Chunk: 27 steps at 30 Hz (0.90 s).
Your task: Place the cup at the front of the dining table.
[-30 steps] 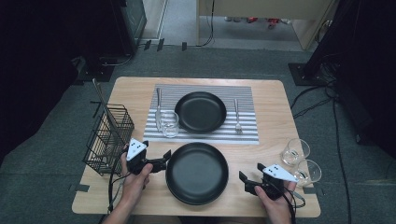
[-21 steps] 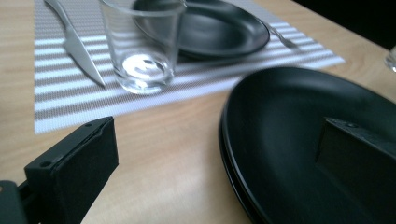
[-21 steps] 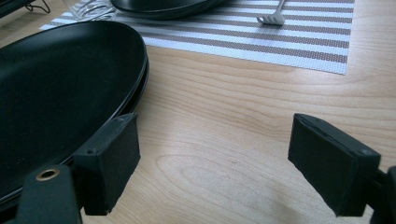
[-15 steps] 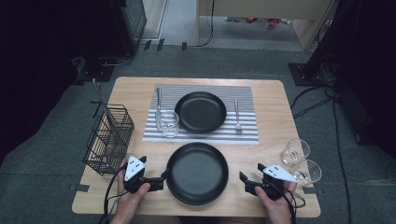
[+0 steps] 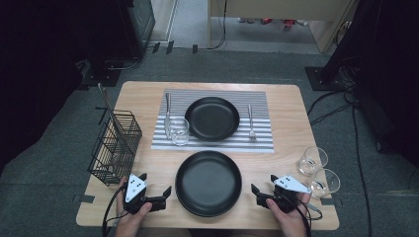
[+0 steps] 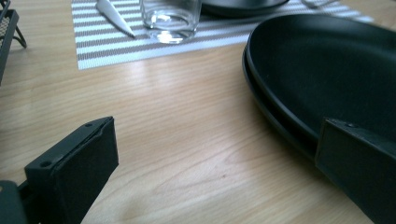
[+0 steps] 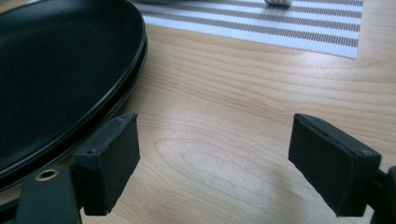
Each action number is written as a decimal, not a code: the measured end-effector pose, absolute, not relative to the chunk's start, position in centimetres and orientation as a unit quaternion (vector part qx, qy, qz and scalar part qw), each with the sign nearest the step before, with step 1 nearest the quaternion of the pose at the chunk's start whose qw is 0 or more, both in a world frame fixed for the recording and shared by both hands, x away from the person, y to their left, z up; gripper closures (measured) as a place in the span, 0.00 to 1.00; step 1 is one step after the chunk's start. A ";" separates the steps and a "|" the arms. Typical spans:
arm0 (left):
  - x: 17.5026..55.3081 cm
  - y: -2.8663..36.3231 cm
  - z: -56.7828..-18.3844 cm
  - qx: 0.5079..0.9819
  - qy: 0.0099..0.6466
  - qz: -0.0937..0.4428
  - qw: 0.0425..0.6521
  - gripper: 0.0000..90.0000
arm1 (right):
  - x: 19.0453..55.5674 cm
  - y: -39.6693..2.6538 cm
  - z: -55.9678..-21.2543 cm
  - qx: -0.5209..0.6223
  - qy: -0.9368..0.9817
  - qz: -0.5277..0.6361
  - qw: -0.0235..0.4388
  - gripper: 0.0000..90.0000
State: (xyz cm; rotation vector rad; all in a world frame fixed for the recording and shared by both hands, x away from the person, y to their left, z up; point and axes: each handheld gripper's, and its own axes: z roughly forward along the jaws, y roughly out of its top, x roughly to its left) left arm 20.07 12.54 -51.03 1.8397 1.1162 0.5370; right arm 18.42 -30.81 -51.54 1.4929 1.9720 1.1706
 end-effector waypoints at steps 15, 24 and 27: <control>21.2 10.9 -52.1 0.789 0.477 0.202 0.331 0.04 | 19.0 -30.2 -52.4 0.548 0.727 0.358 0.206 0.17; 21.3 10.8 -52.1 0.789 0.477 0.202 0.331 0.04 | 19.0 -29.6 -52.5 0.537 0.742 0.334 0.224 0.16; 21.3 10.8 -52.1 0.789 0.477 0.201 0.330 0.04 | 19.0 -29.6 -52.5 0.537 0.742 0.334 0.224 0.16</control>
